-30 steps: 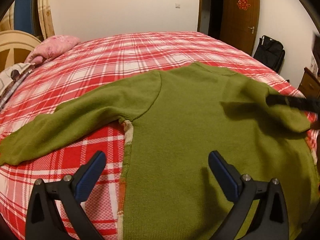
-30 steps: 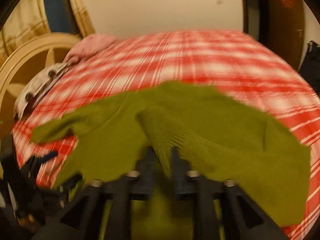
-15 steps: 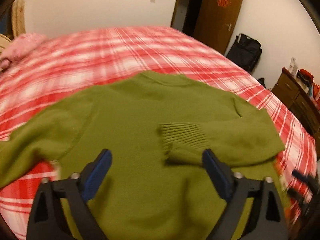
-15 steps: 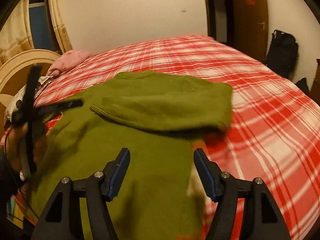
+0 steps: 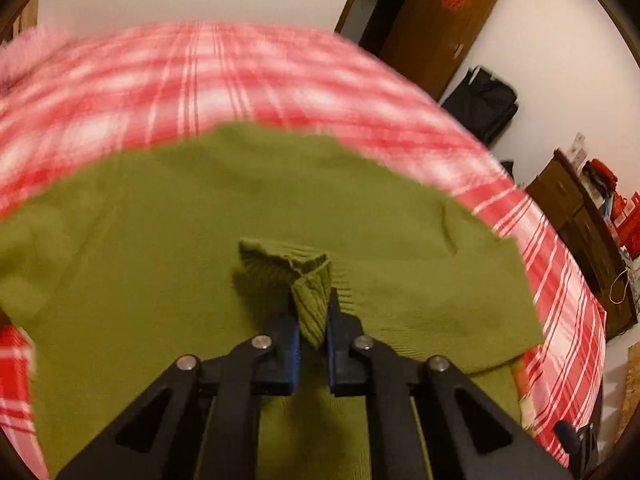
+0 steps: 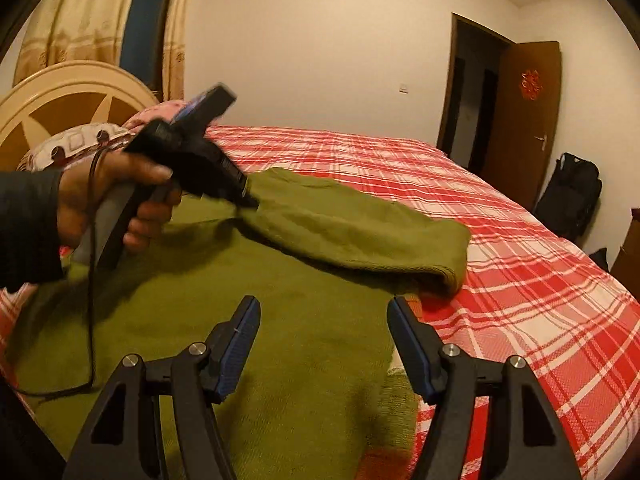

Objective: Fold small clothes
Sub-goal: 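Grasp the folded sleeve's cuff with the left tool, reposition it, release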

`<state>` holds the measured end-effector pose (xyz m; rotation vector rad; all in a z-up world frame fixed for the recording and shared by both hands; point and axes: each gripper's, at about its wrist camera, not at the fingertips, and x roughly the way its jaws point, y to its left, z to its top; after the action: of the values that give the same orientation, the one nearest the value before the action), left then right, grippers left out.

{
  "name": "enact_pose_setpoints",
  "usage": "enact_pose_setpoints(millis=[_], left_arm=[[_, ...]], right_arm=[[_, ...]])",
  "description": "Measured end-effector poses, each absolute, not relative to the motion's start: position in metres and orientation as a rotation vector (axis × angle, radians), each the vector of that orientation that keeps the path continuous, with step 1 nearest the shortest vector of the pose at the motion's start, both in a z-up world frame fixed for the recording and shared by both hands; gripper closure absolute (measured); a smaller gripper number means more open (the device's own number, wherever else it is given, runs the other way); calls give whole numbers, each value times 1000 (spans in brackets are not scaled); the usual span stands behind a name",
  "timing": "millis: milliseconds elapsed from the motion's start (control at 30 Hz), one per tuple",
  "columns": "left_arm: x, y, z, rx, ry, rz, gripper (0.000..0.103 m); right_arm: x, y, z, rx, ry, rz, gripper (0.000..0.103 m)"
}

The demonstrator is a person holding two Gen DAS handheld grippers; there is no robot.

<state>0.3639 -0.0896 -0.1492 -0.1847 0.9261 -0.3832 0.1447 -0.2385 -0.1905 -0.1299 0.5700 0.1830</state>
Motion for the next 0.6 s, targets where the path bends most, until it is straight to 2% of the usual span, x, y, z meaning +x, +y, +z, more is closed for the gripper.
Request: enact_pose_setpoints(millis=[233, 600], left_arm=[[355, -47, -109, -212, 815, -355, 93], [374, 15, -145, -232, 840, -211, 93]], right_arm=[[149, -237, -198, -153, 598, 180, 36], [154, -234, -208, -160, 644, 179, 36]])
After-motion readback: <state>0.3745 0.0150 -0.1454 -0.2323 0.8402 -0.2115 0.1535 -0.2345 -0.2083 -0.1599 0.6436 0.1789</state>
